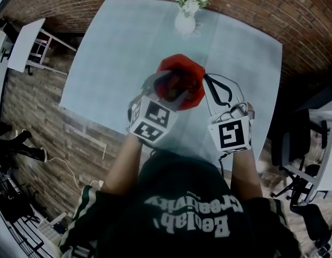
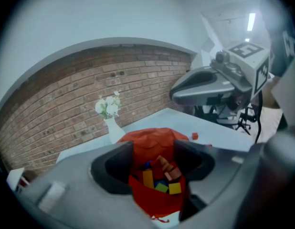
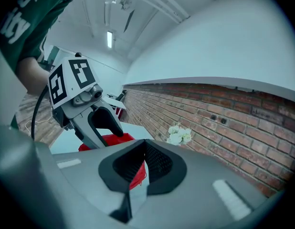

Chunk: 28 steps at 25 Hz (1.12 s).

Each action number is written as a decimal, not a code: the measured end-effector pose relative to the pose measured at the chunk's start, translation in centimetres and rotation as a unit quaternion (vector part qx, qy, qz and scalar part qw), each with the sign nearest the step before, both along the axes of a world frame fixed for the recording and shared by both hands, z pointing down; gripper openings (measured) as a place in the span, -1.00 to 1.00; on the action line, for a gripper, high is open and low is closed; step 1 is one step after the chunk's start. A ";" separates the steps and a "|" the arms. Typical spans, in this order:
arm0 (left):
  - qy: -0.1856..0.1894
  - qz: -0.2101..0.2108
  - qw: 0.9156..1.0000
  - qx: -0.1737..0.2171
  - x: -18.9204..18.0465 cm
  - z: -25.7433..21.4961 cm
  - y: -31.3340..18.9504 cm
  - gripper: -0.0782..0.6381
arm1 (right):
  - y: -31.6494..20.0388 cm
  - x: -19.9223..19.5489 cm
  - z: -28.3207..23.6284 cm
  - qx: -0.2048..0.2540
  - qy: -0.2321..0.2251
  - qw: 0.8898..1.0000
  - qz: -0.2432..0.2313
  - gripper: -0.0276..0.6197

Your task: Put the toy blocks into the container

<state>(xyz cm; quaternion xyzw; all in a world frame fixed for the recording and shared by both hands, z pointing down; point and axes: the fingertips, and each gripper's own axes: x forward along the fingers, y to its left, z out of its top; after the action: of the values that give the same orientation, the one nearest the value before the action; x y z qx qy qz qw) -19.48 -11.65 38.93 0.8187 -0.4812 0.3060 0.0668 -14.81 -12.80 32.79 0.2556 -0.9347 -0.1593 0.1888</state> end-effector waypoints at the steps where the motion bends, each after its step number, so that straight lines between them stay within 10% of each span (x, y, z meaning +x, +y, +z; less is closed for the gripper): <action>1: 0.001 0.000 1.000 0.001 -0.1 0.0 0.0 -0.04 | 0.1 -0.1 0.0 0.000 0.000 1.000 0.000 -0.90; 5: -0.002 -0.013 1.000 0.028 -0.8 -0.8 0.1 -0.77 | 0.3 -0.3 0.0 0.001 0.000 1.000 0.000 -0.90; 28: 0.022 0.122 0.992 0.034 12.0 -2.1 -0.4 -0.77 | 0.5 11.2 -1.5 0.018 0.008 0.993 0.113 -0.90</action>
<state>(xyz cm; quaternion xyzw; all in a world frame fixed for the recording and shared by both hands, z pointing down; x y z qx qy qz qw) -7.52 -12.04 36.85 0.8795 -0.3866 0.2773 0.0117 -3.61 -12.28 31.25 0.3613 -0.8955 -0.1556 0.2083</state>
